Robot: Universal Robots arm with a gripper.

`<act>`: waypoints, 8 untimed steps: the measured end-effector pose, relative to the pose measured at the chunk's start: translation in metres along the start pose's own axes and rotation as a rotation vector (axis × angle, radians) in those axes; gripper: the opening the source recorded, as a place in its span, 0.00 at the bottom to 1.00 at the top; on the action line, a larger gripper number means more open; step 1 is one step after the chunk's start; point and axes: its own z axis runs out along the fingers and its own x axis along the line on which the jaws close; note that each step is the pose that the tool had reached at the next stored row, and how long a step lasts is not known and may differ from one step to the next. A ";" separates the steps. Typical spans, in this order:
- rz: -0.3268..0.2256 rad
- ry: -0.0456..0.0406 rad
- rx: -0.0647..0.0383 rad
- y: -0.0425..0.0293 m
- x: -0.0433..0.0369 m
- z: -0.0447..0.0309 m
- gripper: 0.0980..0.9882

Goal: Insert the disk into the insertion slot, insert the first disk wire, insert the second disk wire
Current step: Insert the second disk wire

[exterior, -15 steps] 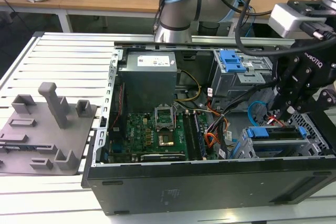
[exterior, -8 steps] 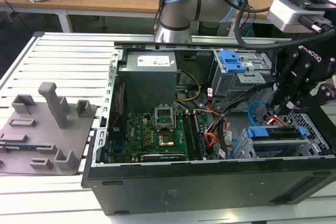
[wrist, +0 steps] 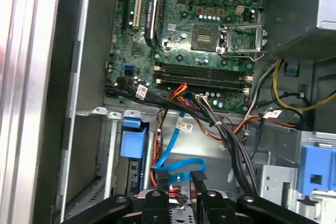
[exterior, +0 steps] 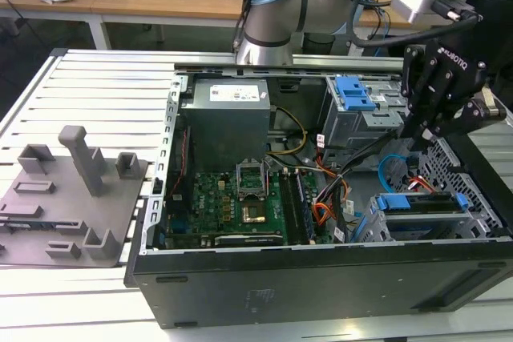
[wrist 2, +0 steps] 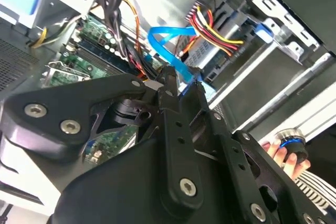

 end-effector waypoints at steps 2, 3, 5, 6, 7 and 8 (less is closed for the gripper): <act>-0.003 0.0001 0.000 -0.0001 -0.0011 0.0000 0.23; -0.032 0.0014 0.001 -0.0002 -0.0012 -0.0001 0.23; -0.097 0.0039 0.004 -0.0002 -0.0013 0.0001 0.23; -0.126 0.0050 0.005 -0.0002 -0.0015 0.0003 0.23; -0.138 0.0057 0.006 -0.0003 -0.0022 0.0002 0.23; -0.141 0.0062 0.006 -0.0005 -0.0036 0.0004 0.23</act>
